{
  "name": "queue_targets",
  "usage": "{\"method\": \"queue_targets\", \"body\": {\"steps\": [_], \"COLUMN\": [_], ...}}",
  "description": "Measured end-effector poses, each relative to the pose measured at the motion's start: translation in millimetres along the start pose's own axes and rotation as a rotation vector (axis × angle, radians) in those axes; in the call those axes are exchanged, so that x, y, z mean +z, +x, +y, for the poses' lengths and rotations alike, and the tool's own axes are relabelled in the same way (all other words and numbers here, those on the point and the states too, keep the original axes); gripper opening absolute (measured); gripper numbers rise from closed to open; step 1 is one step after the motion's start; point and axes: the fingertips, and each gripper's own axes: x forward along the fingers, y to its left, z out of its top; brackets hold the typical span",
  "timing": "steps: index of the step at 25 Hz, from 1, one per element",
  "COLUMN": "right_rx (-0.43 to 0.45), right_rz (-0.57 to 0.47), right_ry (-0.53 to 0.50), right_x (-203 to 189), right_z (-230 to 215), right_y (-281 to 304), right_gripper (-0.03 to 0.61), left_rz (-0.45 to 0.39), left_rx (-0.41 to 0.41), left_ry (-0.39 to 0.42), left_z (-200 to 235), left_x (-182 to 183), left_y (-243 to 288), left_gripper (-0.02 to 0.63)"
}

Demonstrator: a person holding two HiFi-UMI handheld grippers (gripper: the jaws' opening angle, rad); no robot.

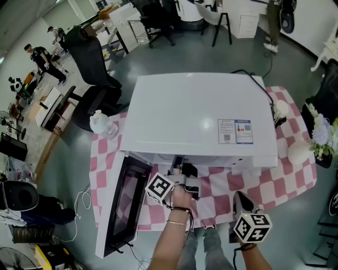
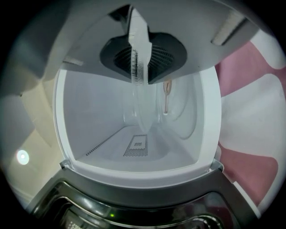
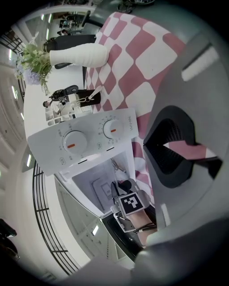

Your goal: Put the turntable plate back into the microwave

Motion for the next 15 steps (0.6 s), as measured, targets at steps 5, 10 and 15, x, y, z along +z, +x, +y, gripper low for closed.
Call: {"method": "queue_targets", "body": {"steps": [5, 10, 15], "right_rx": [0.004, 0.006, -0.001], "right_rz": [0.006, 0.01, 0.011], "right_ry": [0.002, 0.001, -0.002], "right_x": [-1, -1, -1], "right_z": [2, 3, 1], "right_y": [3, 4, 4], "right_gripper": [0.009, 0.009, 0.009], "left_rz": [-0.008, -0.005, -0.005], "left_rx": [0.021, 0.037, 0.049], "left_ry": [-0.006, -0.016, -0.02], "left_z": [5, 10, 11], "left_x": [1, 2, 1], "left_y": [3, 7, 11], "left_gripper": [0.037, 0.037, 0.035]}}
